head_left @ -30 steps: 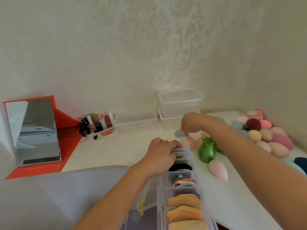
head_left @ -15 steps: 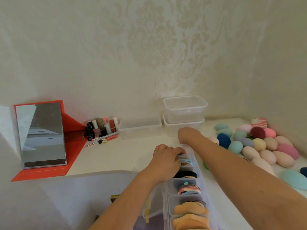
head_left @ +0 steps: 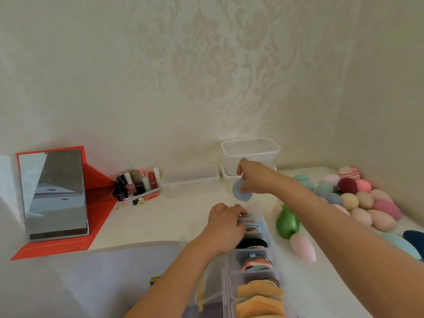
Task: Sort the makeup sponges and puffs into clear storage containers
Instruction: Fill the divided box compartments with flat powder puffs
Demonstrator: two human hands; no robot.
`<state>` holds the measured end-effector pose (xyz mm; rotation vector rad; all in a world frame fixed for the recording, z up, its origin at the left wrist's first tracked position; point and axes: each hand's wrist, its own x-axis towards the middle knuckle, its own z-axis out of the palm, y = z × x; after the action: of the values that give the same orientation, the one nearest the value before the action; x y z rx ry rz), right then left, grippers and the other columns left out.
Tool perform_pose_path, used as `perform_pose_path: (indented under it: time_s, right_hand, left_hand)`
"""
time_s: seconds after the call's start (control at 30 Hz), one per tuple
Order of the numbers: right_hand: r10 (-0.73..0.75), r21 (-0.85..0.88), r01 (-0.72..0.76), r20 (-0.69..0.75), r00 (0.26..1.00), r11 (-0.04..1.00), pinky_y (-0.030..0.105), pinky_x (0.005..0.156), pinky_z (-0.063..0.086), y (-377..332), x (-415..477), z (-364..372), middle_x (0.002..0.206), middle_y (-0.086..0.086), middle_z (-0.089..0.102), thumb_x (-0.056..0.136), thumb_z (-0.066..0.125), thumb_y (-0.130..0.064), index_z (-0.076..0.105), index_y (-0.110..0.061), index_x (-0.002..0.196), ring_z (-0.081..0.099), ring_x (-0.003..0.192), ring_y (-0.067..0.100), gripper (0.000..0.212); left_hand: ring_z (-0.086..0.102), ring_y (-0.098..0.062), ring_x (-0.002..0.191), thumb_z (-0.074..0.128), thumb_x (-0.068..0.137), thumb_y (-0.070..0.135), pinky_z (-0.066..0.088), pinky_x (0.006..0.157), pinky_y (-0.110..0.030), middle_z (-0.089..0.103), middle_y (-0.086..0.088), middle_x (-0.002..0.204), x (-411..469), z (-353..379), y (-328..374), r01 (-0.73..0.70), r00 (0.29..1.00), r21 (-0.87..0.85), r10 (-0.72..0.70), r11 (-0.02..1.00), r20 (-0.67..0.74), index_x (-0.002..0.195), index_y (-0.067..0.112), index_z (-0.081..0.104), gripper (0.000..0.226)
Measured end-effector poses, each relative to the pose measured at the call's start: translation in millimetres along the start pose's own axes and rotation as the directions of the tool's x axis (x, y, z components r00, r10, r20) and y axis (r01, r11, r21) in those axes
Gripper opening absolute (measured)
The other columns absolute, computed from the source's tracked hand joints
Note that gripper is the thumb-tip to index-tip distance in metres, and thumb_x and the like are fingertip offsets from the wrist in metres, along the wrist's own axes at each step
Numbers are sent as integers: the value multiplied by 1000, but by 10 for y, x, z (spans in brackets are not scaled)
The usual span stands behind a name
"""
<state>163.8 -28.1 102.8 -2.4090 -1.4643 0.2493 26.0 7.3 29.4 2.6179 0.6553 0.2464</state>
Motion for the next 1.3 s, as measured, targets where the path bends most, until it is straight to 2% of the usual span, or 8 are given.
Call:
perform_pose_path:
  time_s: [0.1, 0.2, 0.33, 0.43, 0.7, 0.97, 1.13, 1.3]
  right_hand:
    - [-78, -77, 79, 23, 997, 994, 23, 64, 39, 1, -195, -32, 89, 4, 63, 83, 66, -14, 64, -13, 89, 54, 81, 20, 7]
    - [-109, -95, 108, -5, 994, 990, 26, 49, 19, 18, -301, -22, 52, 1, 29, 79, 66, -13, 33, -16, 50, 26, 52, 16, 44]
    - [-158, -226, 153, -3, 987, 962, 26, 47, 14, -7, -416, 18, 52, 2, 20, 76, 62, -7, 26, -14, 50, 17, 50, 17, 45]
    - [-139, -330, 125, -19, 990, 936, 25, 45, 18, -24, -421, 85, 53, 4, 24, 78, 55, -4, 27, -12, 51, 30, 57, 22, 40]
    - [-119, -368, 107, -10, 993, 924, 23, 44, 22, -83, -403, 219, 54, 3, 30, 86, 54, -15, 32, -11, 51, 26, 47, 14, 41]
    - [-150, -480, 161, 61, 987, 863, 22, 45, 25, -95, -333, 183, 59, 3, 39, 78, 60, -3, 35, -12, 52, 30, 50, 13, 37]
    - [-205, -426, 256, 163, 965, 868, 32, 70, 45, 120, -193, 280, 117, 6, 54, 76, 67, -11, 52, -18, 61, 48, 97, 22, 22]
    - [-217, -403, 271, 175, 960, 874, 37, 85, 48, 153, -156, 351, 123, 11, 61, 84, 59, -12, 73, -12, 88, 42, 112, 21, 14]
  left_hand:
    - [33, -23, 122, 40, 92, 17, 27, 104, -32, 50, -8, 123, -6, -7, 17, 30, 1000, -9, -30, 1000, 1, 130, 20, 48, 39]
    - [34, -23, 120, 41, 92, 17, 28, 102, -32, 52, -8, 121, 4, -3, 20, 39, 999, -4, -39, 999, 3, 127, 19, 52, 37]
    - [34, -23, 119, 41, 90, 15, 30, 101, -32, 54, -8, 119, 8, 37, -16, 45, 999, -49, -46, 998, -21, 127, 20, 54, 39]
    - [36, -23, 117, 41, 90, 14, 34, 100, -34, 54, -10, 117, 9, 59, -31, 49, 998, -65, -52, 997, -38, 125, 21, 57, 39]
    - [53, -23, 108, 43, 83, 13, 46, 95, -41, 65, -6, 112, 13, 82, -33, 38, 996, -99, -46, 994, -75, 115, 21, 67, 41]
    - [52, -18, 109, 46, 84, 2, 37, 90, -18, 64, -4, 114, 11, 37, -34, -59, 995, -143, 48, 988, -84, 111, 18, 69, 39]
    - [47, -14, 97, 45, 86, 0, 33, 80, -18, 65, -4, 107, -27, 38, -22, -127, 990, -94, 120, 987, -80, 112, 23, 70, 43]
    - [49, -15, 96, 44, 87, 0, 31, 78, -16, 64, -4, 105, -49, 36, -37, -157, 982, -70, 148, 985, -116, 113, 23, 70, 43]
